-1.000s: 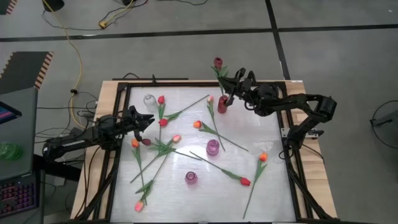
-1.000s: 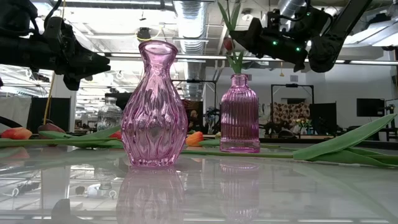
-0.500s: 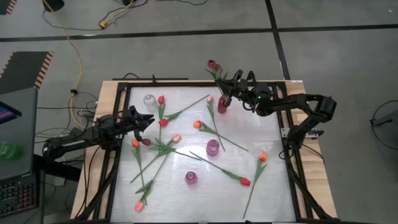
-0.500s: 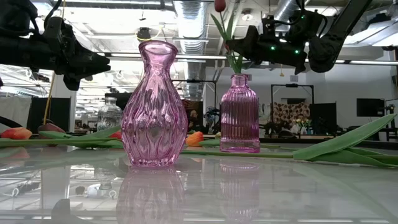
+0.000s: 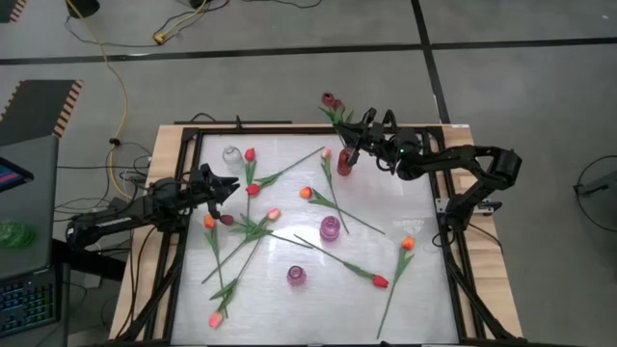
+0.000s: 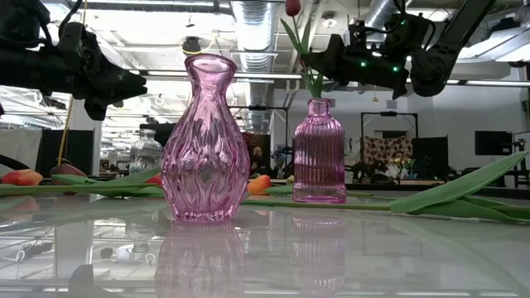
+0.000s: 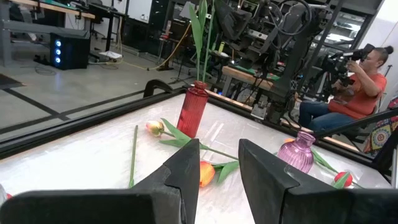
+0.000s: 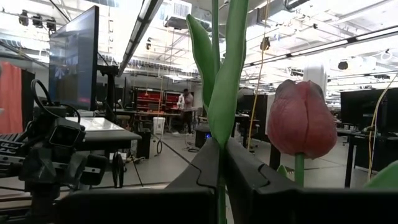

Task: Sort flowers into vase by color
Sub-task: Put the top left dark red flower into the red vase

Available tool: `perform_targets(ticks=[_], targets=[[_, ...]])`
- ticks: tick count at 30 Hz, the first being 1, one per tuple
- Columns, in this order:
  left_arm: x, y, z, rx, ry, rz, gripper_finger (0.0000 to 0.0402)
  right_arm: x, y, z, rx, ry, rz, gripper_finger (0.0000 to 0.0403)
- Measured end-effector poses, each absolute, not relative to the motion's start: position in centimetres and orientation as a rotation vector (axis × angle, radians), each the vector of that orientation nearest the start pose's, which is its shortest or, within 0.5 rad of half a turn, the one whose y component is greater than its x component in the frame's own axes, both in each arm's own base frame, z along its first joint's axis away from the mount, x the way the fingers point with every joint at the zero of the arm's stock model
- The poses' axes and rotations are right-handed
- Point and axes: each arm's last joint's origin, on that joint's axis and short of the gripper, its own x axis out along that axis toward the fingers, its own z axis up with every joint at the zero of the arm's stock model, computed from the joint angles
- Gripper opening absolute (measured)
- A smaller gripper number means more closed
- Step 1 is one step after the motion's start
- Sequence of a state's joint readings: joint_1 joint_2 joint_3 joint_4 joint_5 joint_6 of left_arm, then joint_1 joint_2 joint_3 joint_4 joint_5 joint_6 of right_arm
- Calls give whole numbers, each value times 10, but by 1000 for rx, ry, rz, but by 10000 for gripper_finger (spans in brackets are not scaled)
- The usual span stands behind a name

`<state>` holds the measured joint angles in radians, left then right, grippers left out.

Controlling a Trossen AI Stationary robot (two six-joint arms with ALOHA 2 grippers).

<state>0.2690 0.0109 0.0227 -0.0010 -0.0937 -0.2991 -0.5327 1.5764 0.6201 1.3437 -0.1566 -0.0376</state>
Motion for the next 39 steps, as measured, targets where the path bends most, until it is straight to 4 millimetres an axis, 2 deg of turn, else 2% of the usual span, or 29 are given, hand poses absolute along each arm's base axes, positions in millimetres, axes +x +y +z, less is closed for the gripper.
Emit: perform_targets(ticks=[14, 23, 31, 39], targets=[[93, 28, 170, -295, -65, 358, 98, 261, -149, 238, -215, -352, -388, 92], [93, 28, 170, -295, -65, 358, 98, 258, -147, 244, -202, -305, -387, 146], [93, 28, 170, -295, -65, 358, 98, 242, -138, 261, -151, -149, -384, 198], [93, 28, 170, -295, -65, 358, 98, 218, -123, 277, -211, -12, -381, 210]])
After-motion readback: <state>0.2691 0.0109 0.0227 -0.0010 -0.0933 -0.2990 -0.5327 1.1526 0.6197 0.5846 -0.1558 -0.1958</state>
